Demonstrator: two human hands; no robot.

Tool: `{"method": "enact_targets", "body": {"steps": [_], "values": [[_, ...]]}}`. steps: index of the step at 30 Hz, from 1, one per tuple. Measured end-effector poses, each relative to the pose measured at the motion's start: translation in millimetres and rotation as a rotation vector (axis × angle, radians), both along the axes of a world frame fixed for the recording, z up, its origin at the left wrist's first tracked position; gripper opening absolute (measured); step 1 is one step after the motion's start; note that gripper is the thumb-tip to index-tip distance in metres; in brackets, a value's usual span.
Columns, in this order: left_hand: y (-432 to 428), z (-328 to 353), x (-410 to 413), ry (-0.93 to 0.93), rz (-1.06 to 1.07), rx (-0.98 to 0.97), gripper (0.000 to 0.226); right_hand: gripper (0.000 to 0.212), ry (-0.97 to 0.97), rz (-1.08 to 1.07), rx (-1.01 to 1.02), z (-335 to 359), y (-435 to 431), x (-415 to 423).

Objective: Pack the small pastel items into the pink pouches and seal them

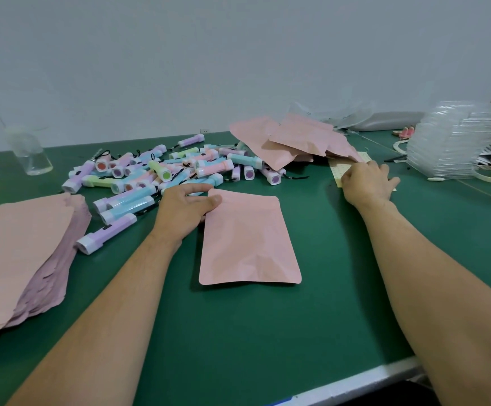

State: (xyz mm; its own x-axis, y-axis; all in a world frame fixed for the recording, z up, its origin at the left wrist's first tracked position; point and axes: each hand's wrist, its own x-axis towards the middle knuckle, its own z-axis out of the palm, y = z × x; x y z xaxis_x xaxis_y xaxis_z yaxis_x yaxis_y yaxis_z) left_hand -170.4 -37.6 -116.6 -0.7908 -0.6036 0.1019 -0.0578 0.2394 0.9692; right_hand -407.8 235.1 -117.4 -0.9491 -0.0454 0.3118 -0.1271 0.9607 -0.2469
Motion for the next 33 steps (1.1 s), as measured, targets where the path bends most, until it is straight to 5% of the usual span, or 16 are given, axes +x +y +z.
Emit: {"method": "enact_targets", "body": {"steps": [5, 8, 12, 15, 21, 33], "values": [[-1, -1, -1, -0.003, 0.005, -0.005, 0.034, 0.027, 0.168, -0.026, -0.081, 1, -3, 4], [0, -2, -1, 0.015, 0.059, -0.031, 0.037, 0.030, 0.235, 0.217, -0.316, 13, -12, 21], [1, -2, -2, 0.052, 0.138, -0.068, 0.055, 0.022, -0.186, 0.869, -0.520, 30, -48, 83], [1, -1, 1, 0.068, 0.111, -0.032, 0.083, 0.015, -0.367, 1.078, -0.480, 32, -75, 126], [2, -2, 4, 0.120, 0.085, -0.066, 0.093, 0.026, -0.399, 1.093, -0.430, 30, -92, 148], [3, -3, 5, 0.198, 0.026, -0.127, 0.091, 0.009, -0.443, 0.832, -0.280, 32, -110, 151]]}}
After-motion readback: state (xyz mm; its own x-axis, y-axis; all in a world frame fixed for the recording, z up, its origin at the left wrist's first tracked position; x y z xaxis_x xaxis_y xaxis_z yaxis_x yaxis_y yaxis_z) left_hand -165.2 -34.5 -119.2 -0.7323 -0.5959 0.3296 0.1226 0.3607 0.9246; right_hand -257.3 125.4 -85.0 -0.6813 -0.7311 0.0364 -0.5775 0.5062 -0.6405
